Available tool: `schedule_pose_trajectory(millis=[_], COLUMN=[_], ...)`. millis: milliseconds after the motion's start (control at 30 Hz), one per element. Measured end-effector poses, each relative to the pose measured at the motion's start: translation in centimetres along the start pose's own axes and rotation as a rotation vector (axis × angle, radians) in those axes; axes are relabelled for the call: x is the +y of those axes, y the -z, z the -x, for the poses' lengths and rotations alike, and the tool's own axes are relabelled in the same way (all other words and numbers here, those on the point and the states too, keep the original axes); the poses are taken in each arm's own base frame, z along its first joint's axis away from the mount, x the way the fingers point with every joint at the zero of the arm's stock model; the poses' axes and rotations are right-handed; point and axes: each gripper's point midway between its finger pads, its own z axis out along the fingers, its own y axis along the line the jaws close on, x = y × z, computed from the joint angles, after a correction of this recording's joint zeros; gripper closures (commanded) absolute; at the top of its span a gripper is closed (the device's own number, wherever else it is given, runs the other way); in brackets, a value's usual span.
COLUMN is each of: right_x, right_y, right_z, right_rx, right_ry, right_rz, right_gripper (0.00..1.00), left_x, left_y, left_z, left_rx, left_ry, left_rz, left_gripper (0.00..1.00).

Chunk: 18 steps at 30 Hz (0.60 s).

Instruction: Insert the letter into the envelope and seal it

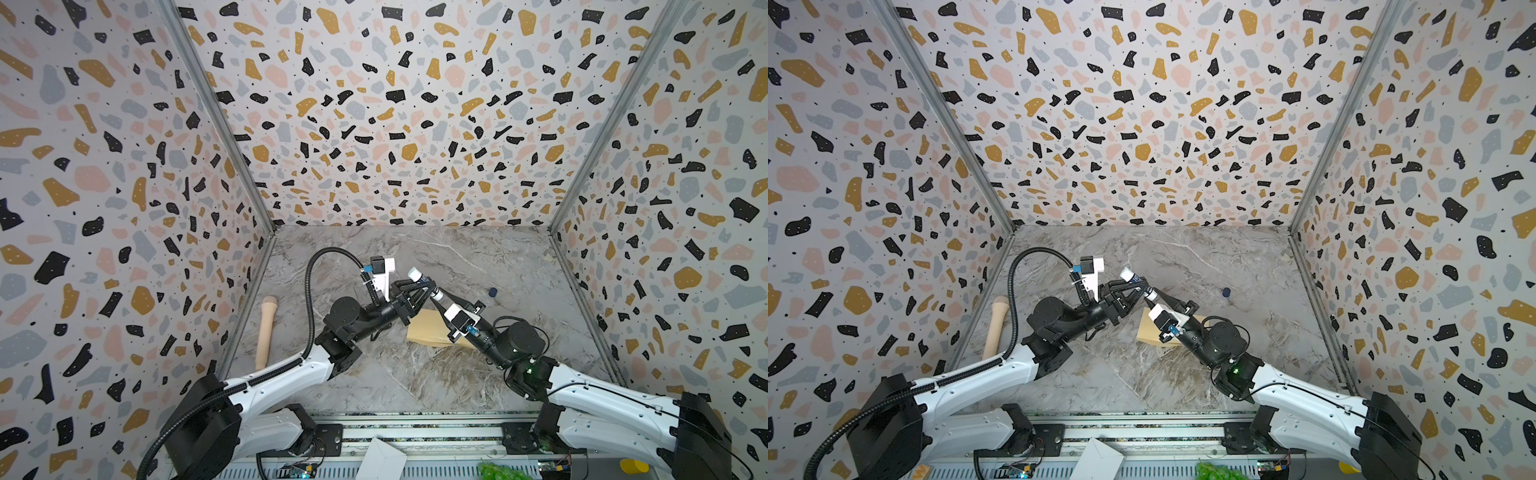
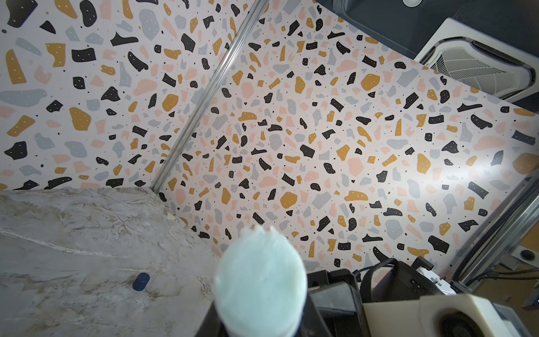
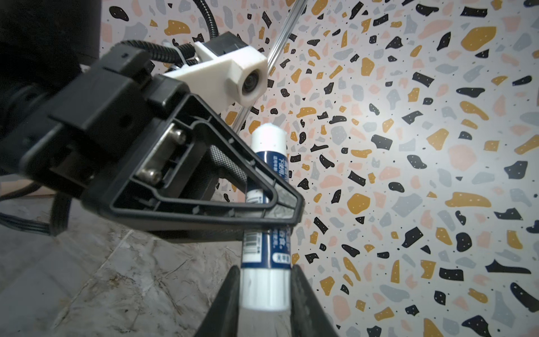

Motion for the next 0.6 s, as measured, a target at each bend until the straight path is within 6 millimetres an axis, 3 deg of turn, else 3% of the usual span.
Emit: schedule_pose_trajectory(millis=[133,267,600], right_x=[0.0,0.0,-0.8], right_y=[0.0,0.2,1.1], right_z=[0.1,0.3,0.6], right_rx=[-0.003,-0.019,-0.117], right_ry=[-0.017,-0.098,-0.774], right_rz=[0.0,0.045,0.485], right_gripper=[0.96,0.97,0.92], left_x=[0.0,0.0,-0.9], left_y=[0.0,0.0,-0.4], left_z=[0.0,0.0,0.0], left_rx=[-0.001,0.0,0.01], left_ry=[0.0,-0.002,-0.023], left_rz=[-0.001,-0.002,-0.036], left_gripper=[1.0,1.0,1.0])
